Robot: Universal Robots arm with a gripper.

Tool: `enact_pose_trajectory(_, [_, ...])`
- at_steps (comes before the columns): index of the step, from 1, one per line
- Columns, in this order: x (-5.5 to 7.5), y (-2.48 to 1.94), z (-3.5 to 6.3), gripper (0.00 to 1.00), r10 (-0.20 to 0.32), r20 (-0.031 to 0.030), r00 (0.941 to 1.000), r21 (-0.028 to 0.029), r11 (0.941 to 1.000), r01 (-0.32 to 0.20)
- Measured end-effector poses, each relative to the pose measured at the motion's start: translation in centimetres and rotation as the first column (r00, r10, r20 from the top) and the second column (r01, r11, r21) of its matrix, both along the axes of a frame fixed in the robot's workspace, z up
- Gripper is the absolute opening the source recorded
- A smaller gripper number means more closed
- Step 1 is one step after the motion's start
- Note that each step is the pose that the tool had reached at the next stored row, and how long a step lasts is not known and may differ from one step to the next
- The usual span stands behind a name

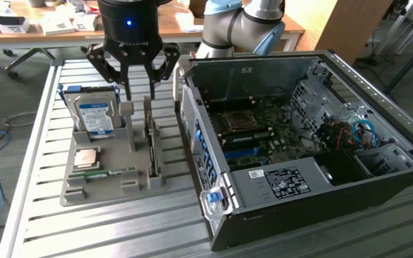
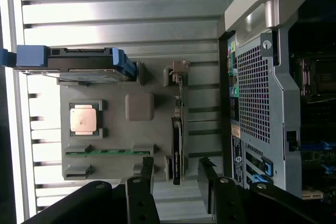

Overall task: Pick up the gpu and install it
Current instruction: 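Pick up the gpu and move the gpu toward the slot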

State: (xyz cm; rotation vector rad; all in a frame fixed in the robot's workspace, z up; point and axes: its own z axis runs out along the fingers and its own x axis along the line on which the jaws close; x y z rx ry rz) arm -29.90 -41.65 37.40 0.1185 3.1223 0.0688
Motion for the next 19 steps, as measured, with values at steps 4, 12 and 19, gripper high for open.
enact_pose_trajectory(4, [0.0,0.00,-0.33,0.47,0.000,-0.0001,1.0000,-0.0001,1.0000,0.000])
enact_pose_trajectory(12, [0.0,0.00,-0.71,0.47,0.000,-0.0003,1.0000,-0.0002,1.0000,0.000])
enact_pose_trajectory(19, [0.0,0.00,-1.07,0.47,0.000,-0.0001,1.0000,0.0003,1.0000,0.000])
